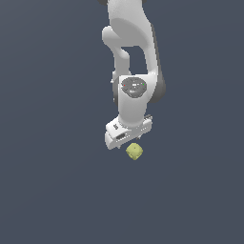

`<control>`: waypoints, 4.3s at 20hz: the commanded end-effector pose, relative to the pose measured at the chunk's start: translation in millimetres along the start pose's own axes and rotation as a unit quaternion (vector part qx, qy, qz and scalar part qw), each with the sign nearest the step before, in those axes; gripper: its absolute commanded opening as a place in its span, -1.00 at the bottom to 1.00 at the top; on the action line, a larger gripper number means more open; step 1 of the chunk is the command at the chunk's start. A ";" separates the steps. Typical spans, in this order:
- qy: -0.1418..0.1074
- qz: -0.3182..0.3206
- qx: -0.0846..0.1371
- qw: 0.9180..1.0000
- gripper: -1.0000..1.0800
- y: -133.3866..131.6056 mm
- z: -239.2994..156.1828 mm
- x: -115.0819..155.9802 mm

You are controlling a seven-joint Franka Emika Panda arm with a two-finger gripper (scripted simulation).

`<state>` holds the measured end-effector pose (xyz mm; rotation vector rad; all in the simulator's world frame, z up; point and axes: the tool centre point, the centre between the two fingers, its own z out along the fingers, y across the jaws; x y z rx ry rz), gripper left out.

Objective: Pick up the object and move it to a goal position.

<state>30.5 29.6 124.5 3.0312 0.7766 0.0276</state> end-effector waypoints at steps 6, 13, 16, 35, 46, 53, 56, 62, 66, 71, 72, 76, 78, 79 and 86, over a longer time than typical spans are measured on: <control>-0.005 -0.089 0.006 0.996 0.92 -21.1 25.5 12.7; -0.006 -0.119 0.009 0.993 0.92 -29.0 34.5 16.8; -0.006 -0.117 0.009 0.993 0.92 -28.7 34.5 16.4; -0.006 -0.120 0.009 0.993 -1.00 -30.0 84.7 16.1; -0.006 -0.119 0.009 0.993 -1.00 -27.6 81.2 15.9; -0.006 -0.120 0.009 0.993 -1.00 -9.3 51.3 15.3; -0.006 -0.120 0.009 0.993 -1.00 3.9 29.7 15.0; -0.006 -0.120 0.009 0.993 -1.00 36.7 -24.0 14.9; -0.006 -0.120 0.009 0.993 -1.00 60.3 -62.0 15.2; -0.006 -0.120 0.009 0.993 -1.00 85.5 -101.5 16.3; -0.006 -0.120 0.009 0.993 -1.00 89.4 -107.6 16.6; -0.006 -0.120 0.009 0.993 -1.00 101.8 -126.4 17.6; -0.006 -0.120 0.009 0.993 -1.00 106.2 -132.8 18.2; -0.006 -0.120 0.009 0.993 -1.00 107.9 -135.3 18.4; -0.006 -0.120 0.009 0.993 -1.00 113.3 -143.1 19.2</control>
